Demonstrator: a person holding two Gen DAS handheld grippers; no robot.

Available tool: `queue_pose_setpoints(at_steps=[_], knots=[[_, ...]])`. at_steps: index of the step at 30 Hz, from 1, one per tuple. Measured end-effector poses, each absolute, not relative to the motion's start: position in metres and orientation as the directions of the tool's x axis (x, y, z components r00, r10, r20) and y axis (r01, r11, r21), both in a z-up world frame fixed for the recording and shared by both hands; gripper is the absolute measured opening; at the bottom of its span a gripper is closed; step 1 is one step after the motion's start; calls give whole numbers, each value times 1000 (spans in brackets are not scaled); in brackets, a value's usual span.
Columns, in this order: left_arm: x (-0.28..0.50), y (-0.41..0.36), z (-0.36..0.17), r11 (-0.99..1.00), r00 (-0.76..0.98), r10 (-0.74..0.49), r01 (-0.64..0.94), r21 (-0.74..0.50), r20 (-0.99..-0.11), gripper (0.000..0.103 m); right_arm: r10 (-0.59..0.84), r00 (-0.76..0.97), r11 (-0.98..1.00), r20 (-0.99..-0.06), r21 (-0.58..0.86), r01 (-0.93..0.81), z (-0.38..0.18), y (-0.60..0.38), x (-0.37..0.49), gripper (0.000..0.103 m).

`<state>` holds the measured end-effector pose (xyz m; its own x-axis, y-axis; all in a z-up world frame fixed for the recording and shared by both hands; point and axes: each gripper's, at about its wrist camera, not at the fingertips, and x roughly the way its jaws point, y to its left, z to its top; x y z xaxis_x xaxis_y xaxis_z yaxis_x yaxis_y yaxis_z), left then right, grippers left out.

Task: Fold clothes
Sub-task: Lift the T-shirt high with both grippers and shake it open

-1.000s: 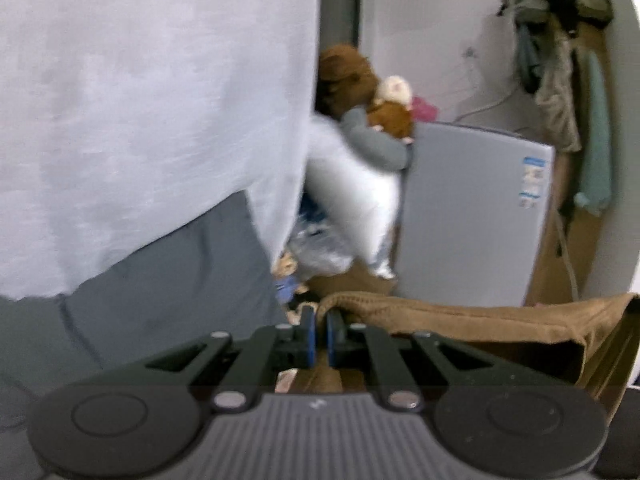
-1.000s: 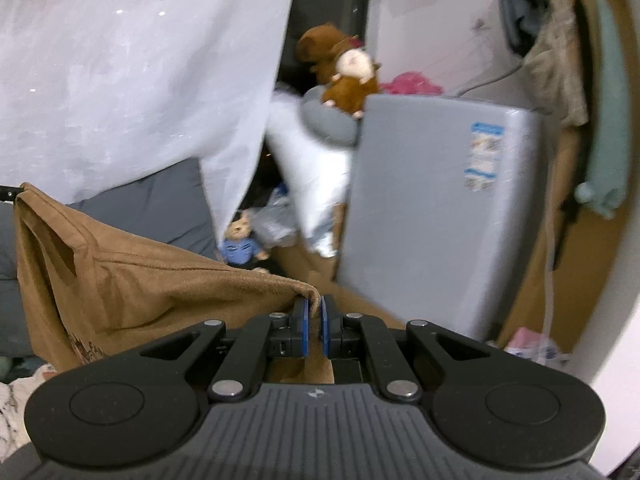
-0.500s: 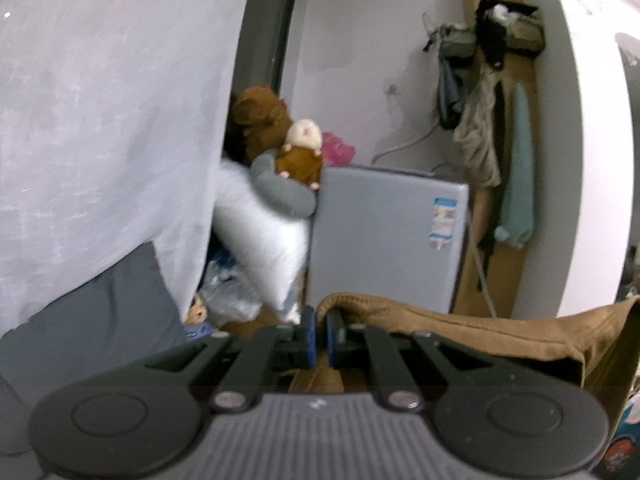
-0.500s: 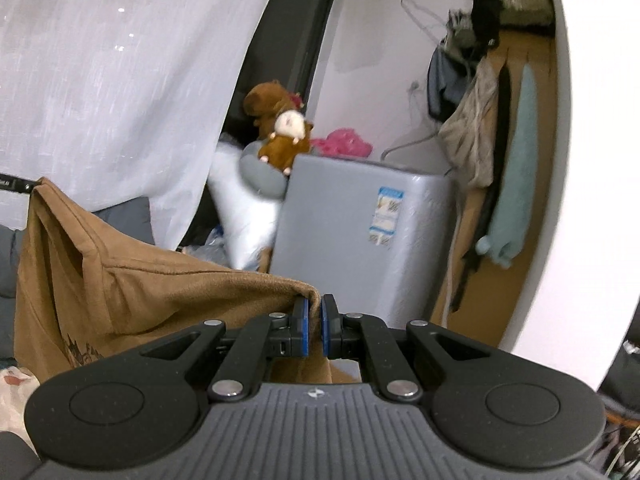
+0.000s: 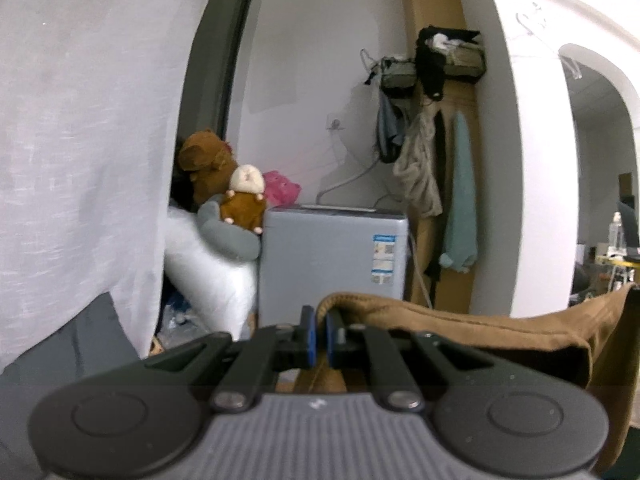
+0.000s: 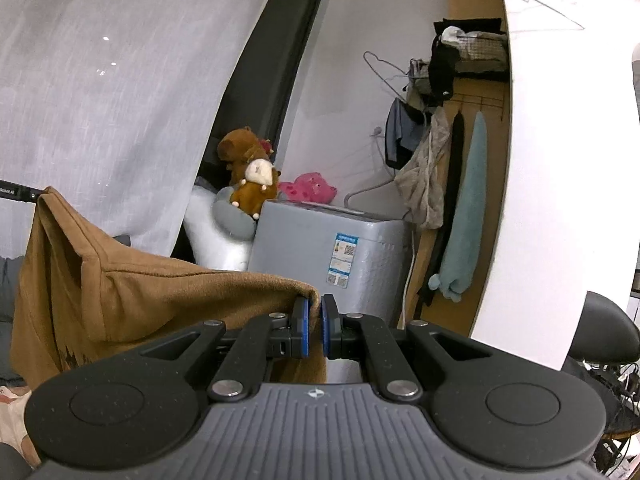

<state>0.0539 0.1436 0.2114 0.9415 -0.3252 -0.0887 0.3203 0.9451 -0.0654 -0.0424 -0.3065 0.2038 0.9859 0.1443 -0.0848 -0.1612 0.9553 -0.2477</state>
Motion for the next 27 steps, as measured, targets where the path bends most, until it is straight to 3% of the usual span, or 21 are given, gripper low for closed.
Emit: queue_pose_setpoints(at_steps=[9,27], knots=[[69,136,180,943,929,-333,325,-78,-159,6,138,980,961,-144,-220,-167,178,-317,-32,6],[171,121,29,955,802,-279,290,-63,-528,6,127,856,971,-500,-113,-210,10,-326,83,7]])
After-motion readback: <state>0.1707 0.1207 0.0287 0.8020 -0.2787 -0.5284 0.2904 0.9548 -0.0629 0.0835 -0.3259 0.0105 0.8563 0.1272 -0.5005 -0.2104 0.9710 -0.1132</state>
